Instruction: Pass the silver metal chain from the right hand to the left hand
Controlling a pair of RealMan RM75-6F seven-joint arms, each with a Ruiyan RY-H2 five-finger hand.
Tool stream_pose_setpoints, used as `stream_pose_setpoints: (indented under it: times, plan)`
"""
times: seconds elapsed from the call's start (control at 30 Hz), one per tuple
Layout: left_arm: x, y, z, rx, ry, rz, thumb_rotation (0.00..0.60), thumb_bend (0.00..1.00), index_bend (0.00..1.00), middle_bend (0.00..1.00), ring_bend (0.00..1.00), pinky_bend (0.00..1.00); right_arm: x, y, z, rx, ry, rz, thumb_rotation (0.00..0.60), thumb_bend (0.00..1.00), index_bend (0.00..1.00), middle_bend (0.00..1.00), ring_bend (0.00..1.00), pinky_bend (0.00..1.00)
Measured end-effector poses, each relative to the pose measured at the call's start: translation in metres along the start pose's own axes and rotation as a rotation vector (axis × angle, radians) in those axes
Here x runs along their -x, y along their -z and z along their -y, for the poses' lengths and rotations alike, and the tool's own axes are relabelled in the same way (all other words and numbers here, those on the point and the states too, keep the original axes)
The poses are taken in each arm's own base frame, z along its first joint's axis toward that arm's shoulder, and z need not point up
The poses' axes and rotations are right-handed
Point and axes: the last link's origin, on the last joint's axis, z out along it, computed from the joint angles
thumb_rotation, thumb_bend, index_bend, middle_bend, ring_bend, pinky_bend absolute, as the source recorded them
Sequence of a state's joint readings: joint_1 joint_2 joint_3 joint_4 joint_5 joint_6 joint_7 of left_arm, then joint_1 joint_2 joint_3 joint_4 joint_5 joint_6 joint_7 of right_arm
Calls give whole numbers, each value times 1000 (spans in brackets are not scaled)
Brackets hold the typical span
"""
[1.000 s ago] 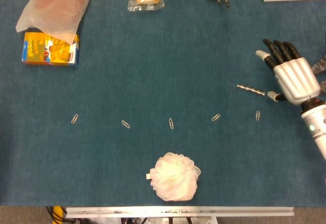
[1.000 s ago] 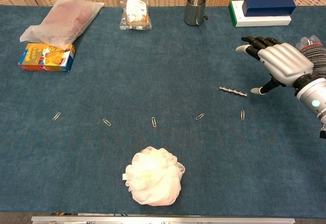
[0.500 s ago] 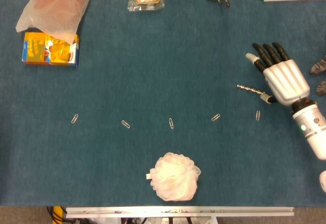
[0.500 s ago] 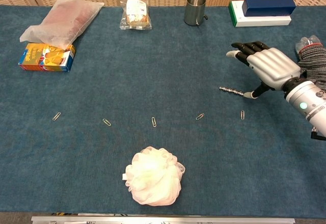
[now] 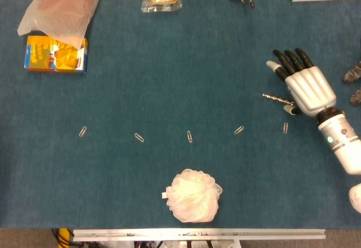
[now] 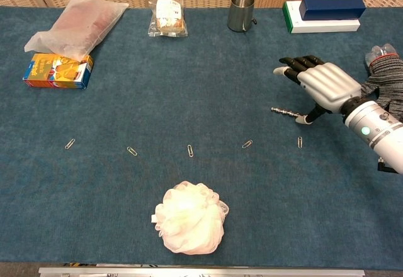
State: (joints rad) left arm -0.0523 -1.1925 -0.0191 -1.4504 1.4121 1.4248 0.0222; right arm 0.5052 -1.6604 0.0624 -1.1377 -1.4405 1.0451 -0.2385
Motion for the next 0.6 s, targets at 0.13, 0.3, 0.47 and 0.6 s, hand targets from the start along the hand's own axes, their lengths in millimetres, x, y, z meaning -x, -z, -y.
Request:
stream_pose_setpoints:
  times: [0.13, 0.3, 0.47, 0.6]
  plan:
    - [0, 1, 1, -4, 2, 0, 600, 153, 385, 429, 386, 575, 2, -2, 1, -2, -3, 8, 600, 36, 114, 0, 0, 39]
    - [0, 1, 1, -4, 4, -1, 600, 153, 385, 430, 386, 575, 5, -3, -1, 10, 2, 19, 600, 36, 115, 0, 0, 38]
    - [2, 3, 3, -13, 2, 8, 600, 154, 385, 430, 386, 575, 6, -5, -9, 45, 10, 18, 600, 37, 114, 0, 0, 38]
    - [2, 4, 5, -19, 2, 12, 600, 154, 385, 430, 386, 575, 2, -8, -16, 75, 13, -1, 600, 38, 114, 0, 0, 38]
